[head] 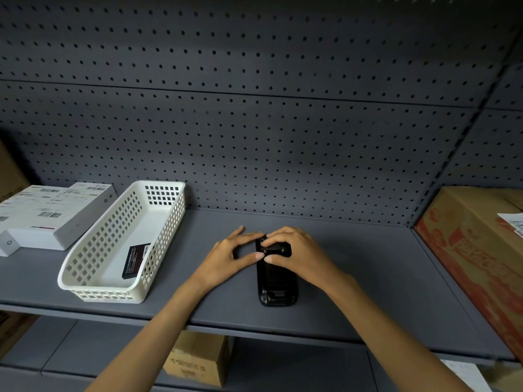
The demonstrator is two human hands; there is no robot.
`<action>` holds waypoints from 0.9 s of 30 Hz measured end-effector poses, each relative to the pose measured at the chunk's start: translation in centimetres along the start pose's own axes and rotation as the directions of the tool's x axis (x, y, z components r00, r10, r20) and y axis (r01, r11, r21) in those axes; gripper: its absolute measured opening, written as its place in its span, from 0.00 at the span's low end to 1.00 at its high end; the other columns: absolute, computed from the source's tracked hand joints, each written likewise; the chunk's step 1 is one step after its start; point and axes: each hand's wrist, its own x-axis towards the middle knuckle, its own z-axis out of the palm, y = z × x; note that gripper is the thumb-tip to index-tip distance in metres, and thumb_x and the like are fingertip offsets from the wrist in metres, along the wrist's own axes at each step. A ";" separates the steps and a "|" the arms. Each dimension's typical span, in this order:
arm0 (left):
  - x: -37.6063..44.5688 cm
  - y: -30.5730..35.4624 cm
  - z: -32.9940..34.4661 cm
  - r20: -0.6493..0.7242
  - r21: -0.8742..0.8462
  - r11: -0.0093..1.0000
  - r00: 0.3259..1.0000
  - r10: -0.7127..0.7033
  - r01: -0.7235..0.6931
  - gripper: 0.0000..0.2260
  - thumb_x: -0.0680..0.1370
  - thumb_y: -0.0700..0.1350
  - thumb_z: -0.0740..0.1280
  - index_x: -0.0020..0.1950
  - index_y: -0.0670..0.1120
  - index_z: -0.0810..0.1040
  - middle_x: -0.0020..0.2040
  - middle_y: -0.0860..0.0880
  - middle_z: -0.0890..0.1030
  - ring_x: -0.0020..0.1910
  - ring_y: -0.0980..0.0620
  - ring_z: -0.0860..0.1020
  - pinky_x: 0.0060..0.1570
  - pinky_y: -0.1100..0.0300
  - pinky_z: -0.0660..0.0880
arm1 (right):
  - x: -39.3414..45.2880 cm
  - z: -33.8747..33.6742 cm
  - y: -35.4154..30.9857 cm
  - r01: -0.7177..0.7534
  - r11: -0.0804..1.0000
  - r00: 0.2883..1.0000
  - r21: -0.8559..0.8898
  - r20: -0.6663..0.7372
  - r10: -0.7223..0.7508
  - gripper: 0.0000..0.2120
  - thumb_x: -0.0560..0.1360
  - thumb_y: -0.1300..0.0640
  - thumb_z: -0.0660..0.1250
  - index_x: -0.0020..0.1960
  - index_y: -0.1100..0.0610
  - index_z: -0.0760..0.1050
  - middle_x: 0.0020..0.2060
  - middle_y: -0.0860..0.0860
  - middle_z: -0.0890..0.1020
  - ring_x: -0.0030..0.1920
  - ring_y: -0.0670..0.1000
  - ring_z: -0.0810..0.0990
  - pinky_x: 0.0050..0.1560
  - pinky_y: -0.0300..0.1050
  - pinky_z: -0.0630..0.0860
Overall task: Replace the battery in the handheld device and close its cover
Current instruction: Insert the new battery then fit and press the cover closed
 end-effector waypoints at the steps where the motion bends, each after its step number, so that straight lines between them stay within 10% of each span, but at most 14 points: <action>1: 0.0 0.0 0.0 0.000 -0.004 1.000 1.000 0.002 -0.002 0.24 0.75 0.59 0.69 0.71 0.60 0.72 0.68 0.66 0.73 0.78 0.62 0.55 0.77 0.49 0.57 | -0.1 0.1 0.1 0.001 1.000 1.000 -0.004 -0.003 -0.001 0.15 0.73 0.49 0.73 0.60 0.47 0.81 0.61 0.43 0.79 0.63 0.46 0.73 0.63 0.42 0.69; 27: -0.2 0.1 0.0 0.034 0.043 0.999 0.999 0.017 -0.019 0.33 0.68 0.69 0.66 0.72 0.63 0.69 0.66 0.74 0.66 0.79 0.60 0.54 0.76 0.42 0.57 | -1.0 1.9 1.0 0.009 0.981 0.993 0.195 -0.113 0.014 0.13 0.74 0.52 0.74 0.58 0.49 0.83 0.62 0.44 0.75 0.65 0.42 0.72 0.66 0.35 0.66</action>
